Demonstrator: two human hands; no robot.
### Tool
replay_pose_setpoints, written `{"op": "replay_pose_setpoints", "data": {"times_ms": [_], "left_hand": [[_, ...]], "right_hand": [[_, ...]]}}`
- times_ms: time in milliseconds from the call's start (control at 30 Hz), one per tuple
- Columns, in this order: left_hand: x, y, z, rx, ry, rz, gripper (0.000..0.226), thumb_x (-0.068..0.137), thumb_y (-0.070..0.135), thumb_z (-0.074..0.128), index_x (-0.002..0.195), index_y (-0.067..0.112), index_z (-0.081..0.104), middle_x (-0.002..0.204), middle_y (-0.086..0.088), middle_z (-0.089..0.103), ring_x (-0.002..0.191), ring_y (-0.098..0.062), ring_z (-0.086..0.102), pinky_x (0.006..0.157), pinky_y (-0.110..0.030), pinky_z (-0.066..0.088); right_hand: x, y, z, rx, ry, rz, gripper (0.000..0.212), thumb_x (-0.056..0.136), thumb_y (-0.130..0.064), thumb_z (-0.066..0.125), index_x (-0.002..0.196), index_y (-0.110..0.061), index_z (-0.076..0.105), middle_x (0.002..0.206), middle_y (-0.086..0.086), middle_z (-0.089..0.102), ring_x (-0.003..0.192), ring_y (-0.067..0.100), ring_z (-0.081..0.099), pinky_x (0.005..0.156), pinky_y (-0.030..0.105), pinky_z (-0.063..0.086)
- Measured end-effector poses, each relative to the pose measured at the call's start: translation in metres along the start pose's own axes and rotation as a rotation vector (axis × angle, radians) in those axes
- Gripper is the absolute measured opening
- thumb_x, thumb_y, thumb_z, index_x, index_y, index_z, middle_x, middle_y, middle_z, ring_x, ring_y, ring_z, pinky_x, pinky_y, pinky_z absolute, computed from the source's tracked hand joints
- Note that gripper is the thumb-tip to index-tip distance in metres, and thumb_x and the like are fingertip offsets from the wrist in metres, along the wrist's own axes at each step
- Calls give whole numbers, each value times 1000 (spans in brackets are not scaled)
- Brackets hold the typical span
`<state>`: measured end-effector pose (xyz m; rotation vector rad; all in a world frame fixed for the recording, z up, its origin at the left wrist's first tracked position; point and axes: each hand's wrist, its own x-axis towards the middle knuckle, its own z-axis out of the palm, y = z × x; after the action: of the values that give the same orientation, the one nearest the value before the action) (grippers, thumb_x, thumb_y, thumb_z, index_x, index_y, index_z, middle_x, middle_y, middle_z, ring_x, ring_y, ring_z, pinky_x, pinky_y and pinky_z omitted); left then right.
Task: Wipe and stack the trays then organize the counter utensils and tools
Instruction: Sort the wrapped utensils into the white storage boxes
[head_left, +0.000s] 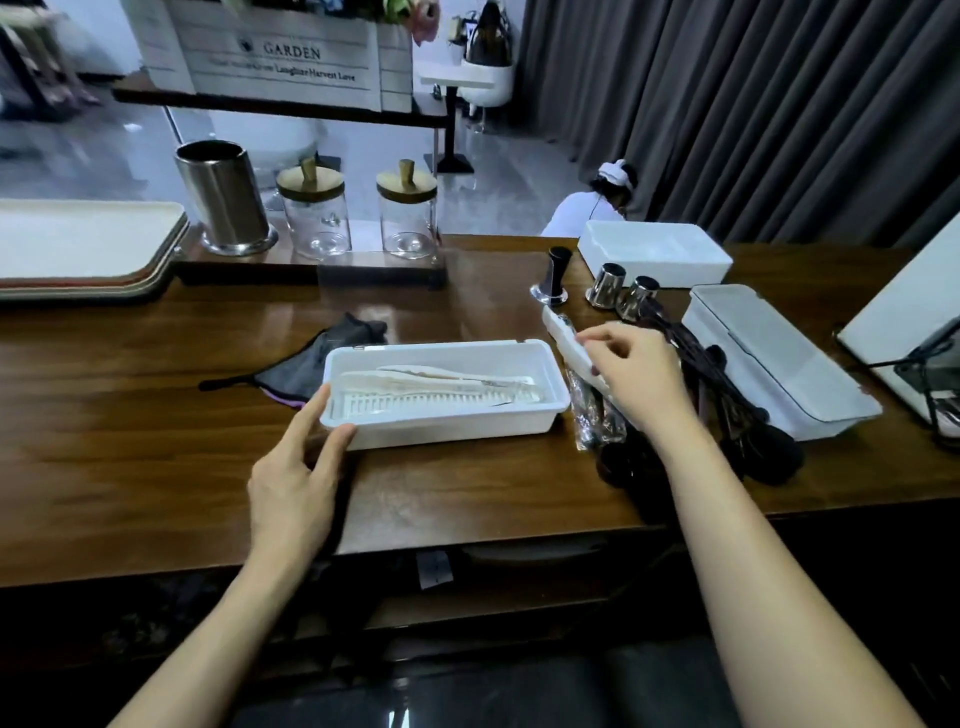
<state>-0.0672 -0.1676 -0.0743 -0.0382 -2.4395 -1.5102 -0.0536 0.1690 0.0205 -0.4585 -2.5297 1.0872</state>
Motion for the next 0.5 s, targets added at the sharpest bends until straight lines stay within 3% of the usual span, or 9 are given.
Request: {"op": "replay_pose_setpoints", "data": {"times_ms": [100, 233, 367, 500], "left_hand": [[-1, 5, 0, 18, 1, -10, 48, 96, 39, 65, 144, 44, 54, 88, 6, 68, 80, -18, 60, 75, -39, 44], [-2, 11, -1, 18, -1, -26, 48, 97, 37, 64, 144, 43, 53, 96, 12, 64, 85, -11, 59, 79, -43, 46], [-4, 15, -1, 30, -7, -28, 49, 97, 37, 63, 145, 40, 53, 94, 29, 58, 80, 12, 57, 79, -39, 46], [-5, 18, -2, 17, -3, -35, 49, 97, 37, 63, 145, 40, 53, 96, 24, 63, 84, 14, 58, 78, -33, 45]], "right_hand": [[9, 32, -20, -330, 3, 156, 16, 93, -32, 61, 101, -34, 75, 99, -9, 71, 94, 19, 64, 75, 29, 45], [10, 55, -17, -575, -120, 229, 20, 89, -40, 62, 88, -24, 74, 86, 1, 73, 77, 26, 65, 72, 37, 58], [8, 60, -14, -598, -166, 170, 36, 84, -53, 70, 74, -19, 65, 78, -2, 67, 72, 21, 61, 62, 33, 49], [5, 64, -11, -563, -101, 92, 21, 91, -44, 66, 81, -26, 63, 98, -1, 58, 88, 26, 57, 72, 35, 43]]}}
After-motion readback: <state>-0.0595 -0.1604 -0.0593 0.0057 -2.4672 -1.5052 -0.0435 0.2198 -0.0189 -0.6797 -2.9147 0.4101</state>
